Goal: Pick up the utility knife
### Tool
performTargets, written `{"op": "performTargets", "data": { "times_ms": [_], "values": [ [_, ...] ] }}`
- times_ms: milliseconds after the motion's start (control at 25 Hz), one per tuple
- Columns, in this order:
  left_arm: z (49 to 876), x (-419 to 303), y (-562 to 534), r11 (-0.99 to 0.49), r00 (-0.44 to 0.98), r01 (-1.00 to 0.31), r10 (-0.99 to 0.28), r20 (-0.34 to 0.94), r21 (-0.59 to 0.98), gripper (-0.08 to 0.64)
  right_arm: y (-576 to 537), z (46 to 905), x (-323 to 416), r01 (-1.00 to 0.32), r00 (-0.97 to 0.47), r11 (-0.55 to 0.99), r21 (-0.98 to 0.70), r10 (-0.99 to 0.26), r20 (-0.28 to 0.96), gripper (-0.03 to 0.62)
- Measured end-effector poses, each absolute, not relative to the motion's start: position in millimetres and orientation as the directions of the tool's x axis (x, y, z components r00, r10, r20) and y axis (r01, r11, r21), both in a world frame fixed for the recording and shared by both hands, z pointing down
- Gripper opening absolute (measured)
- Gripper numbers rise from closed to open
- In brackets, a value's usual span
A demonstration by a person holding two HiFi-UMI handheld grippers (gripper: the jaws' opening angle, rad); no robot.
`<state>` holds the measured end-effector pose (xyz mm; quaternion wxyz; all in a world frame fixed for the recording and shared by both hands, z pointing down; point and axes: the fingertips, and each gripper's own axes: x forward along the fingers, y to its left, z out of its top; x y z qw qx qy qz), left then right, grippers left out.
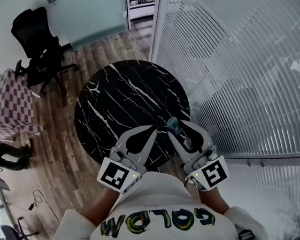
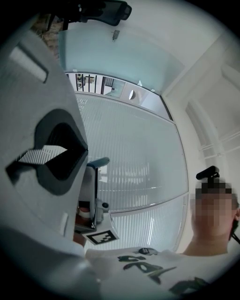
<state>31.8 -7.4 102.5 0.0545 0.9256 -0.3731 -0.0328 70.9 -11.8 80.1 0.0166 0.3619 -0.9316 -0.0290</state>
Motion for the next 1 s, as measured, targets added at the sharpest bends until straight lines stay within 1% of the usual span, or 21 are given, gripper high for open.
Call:
{"op": "performTargets", "data": {
  "times_ms": [1000],
  "values": [
    [111.8,28.2,-1.6,-0.705,0.713,-0.694,-0.701,0.005,0.146,0.003,-8.8,85.6,68.4,-0.673,-0.738,0.737,0.063,-0.675,0.022,0.133]
  ]
}}
